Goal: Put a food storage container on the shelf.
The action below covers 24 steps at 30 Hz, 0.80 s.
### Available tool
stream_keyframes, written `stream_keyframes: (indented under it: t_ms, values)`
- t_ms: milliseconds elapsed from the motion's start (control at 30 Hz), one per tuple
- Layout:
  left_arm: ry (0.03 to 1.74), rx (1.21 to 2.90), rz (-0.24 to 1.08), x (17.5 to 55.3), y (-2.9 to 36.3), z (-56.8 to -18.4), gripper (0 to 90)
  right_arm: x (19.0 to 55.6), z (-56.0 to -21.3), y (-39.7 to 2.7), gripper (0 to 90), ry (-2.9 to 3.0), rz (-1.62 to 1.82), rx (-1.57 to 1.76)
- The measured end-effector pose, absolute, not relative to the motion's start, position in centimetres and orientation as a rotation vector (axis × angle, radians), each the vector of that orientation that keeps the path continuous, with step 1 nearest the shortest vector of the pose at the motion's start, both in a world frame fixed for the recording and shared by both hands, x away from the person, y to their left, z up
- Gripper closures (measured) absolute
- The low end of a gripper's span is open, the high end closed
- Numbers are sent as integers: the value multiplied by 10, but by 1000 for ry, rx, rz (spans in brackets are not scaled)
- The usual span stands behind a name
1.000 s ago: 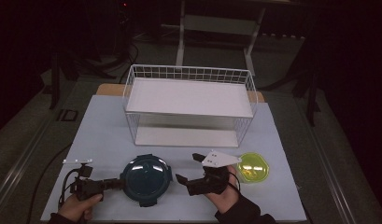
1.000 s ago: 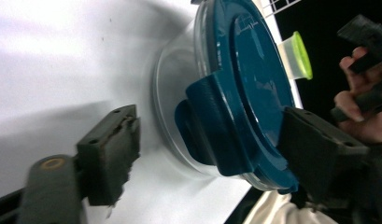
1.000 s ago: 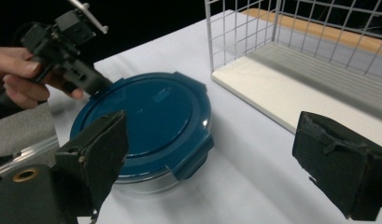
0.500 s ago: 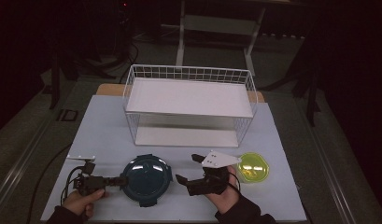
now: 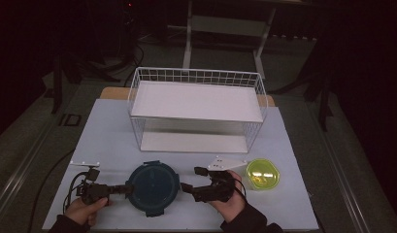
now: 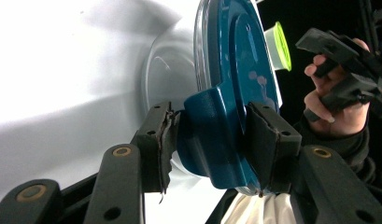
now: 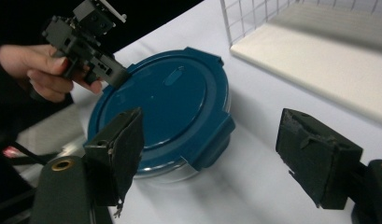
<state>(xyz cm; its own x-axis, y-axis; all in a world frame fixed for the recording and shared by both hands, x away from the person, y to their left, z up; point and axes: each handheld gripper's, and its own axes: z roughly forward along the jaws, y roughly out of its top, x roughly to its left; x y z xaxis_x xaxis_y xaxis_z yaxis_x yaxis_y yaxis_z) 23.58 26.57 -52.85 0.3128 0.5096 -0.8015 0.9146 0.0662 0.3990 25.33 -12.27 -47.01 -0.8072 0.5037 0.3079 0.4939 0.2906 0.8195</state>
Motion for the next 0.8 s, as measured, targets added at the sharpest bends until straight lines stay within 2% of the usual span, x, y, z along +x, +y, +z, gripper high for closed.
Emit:
stream_keyframes:
  t_ms: [133, 400, 800]
  values:
    - [1302, 1610, -481, 231, 264, -525, 531, 261, -478, -123, 266, 2552, 1628, 1127]
    - [1223, 1656, -438, 222, 262, -520, 551, 267, -495, -115, 321, 2652, 1593, 1234]
    - [1184, 1668, -402, 215, 259, -517, 557, 265, -504, -110, 538, 2735, 1619, 1306]
